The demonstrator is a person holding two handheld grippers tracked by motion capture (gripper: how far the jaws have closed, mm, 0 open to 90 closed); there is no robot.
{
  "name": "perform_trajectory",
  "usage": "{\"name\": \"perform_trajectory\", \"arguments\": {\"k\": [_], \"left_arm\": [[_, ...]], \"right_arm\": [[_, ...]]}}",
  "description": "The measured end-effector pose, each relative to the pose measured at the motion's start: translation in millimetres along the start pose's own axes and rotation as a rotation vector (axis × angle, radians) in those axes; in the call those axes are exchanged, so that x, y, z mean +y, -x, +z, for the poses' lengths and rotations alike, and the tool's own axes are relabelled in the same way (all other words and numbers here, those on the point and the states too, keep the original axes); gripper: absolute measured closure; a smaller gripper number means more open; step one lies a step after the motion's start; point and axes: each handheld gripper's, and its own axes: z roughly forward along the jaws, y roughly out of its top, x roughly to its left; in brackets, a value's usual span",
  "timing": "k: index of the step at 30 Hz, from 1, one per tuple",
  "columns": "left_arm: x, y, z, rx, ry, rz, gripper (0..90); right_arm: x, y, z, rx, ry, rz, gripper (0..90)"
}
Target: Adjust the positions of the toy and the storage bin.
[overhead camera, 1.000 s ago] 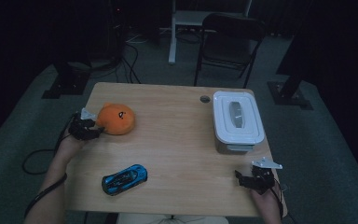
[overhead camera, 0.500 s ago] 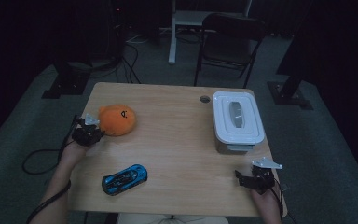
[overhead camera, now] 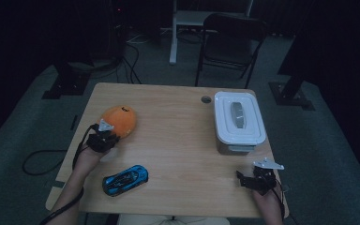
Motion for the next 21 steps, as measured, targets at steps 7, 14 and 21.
{"name": "perform_trajectory", "arguments": {"k": [7,14,21], "left_arm": [[6.7,8.7,4.8,-0.071,0.045,-0.016,70.7],[7.0,16.3,-3.9,-0.084,0.020,-0.021,50.7],[13.5,3.1,-28.4,-0.044,0.091,-0.093,45.6]], "right_arm": [[0.0,0.0,0.0,0.000,0.000,0.000,15.6],[0.0,0.0,0.0,0.000,0.000,0.000,15.7],[0.0,0.0,0.0,0.000,0.000,0.000,15.6]]}}
